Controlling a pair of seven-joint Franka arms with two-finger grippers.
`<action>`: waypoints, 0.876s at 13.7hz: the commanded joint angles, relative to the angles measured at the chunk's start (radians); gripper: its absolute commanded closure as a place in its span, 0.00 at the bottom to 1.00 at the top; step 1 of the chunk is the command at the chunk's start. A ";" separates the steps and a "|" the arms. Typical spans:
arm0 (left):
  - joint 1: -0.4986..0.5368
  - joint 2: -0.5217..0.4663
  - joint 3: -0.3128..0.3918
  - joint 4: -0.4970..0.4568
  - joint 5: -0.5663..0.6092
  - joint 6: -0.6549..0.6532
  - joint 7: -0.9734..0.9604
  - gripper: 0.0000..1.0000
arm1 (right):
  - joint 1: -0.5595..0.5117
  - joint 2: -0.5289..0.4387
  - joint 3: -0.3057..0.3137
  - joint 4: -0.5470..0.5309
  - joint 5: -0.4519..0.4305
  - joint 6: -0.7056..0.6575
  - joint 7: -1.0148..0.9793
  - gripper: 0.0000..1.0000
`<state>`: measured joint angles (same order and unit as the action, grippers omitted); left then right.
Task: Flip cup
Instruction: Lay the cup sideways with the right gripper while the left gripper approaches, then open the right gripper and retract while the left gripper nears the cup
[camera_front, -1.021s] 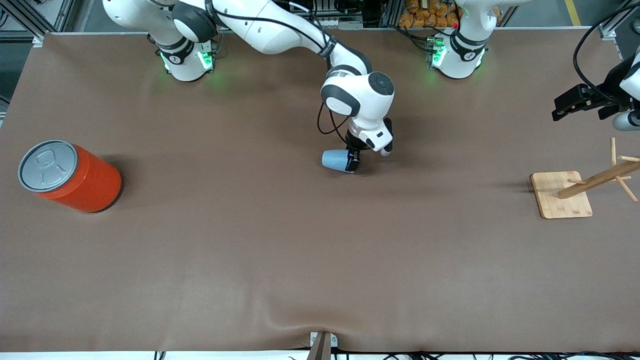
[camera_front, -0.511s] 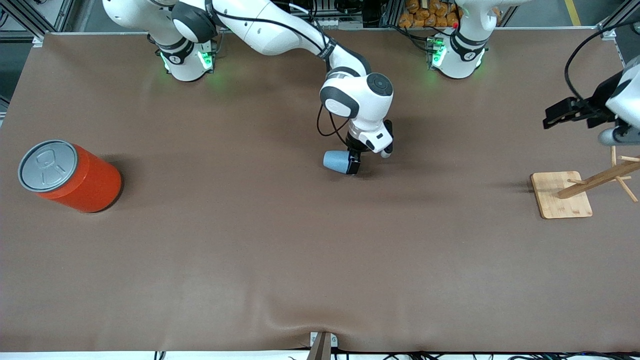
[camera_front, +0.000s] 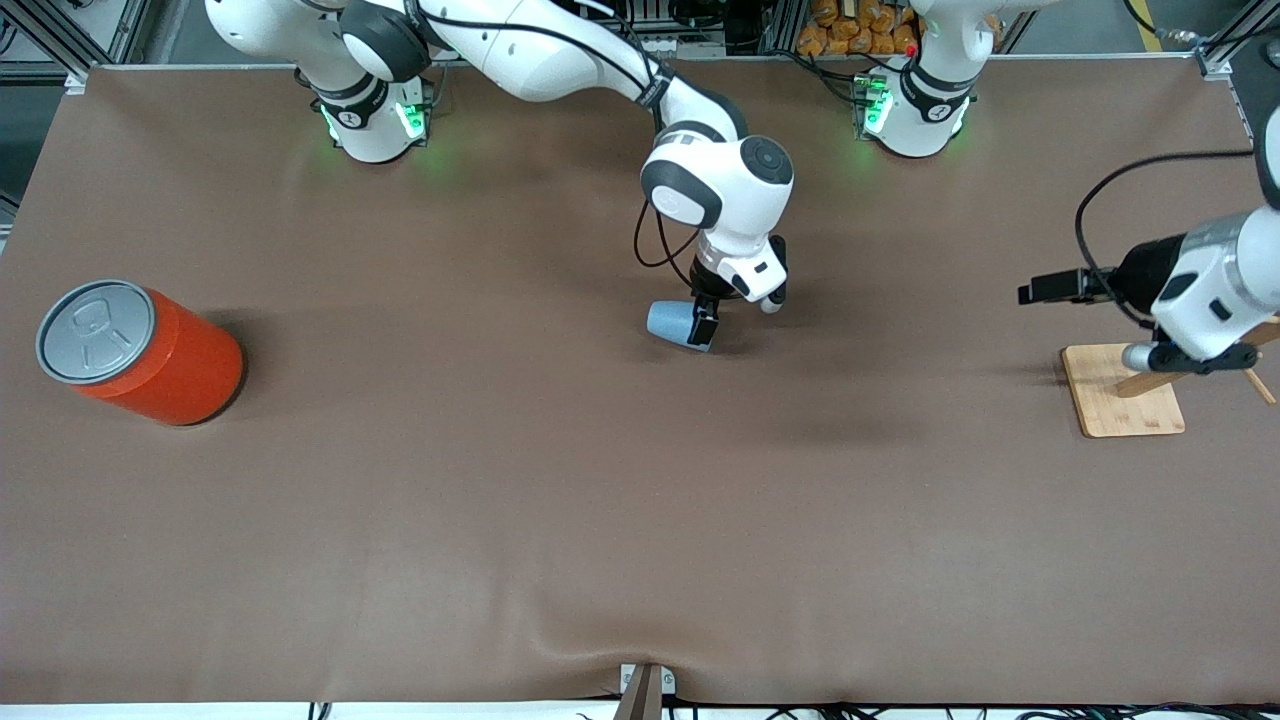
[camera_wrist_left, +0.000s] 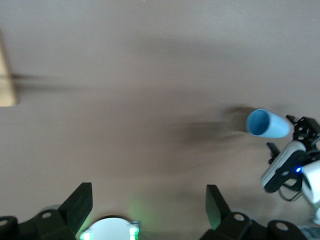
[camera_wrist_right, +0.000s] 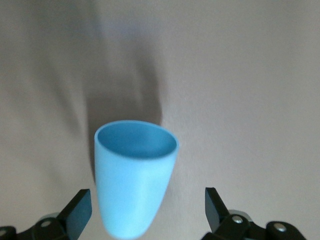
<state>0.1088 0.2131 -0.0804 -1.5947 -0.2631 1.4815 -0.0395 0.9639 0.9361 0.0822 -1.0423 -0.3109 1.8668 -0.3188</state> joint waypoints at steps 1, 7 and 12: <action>0.009 0.081 -0.006 0.024 -0.083 0.008 0.006 0.00 | -0.016 -0.069 0.008 -0.008 0.047 -0.064 0.001 0.00; -0.029 0.222 -0.028 0.015 -0.262 0.046 0.015 0.00 | -0.285 -0.204 0.008 -0.004 0.194 -0.194 0.004 0.00; -0.067 0.291 -0.058 -0.014 -0.396 0.060 0.044 0.00 | -0.566 -0.286 0.005 -0.008 0.266 -0.325 -0.006 0.00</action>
<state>0.0391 0.4790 -0.1295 -1.5991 -0.5950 1.5384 -0.0331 0.4989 0.6865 0.0662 -1.0270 -0.0955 1.5769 -0.3212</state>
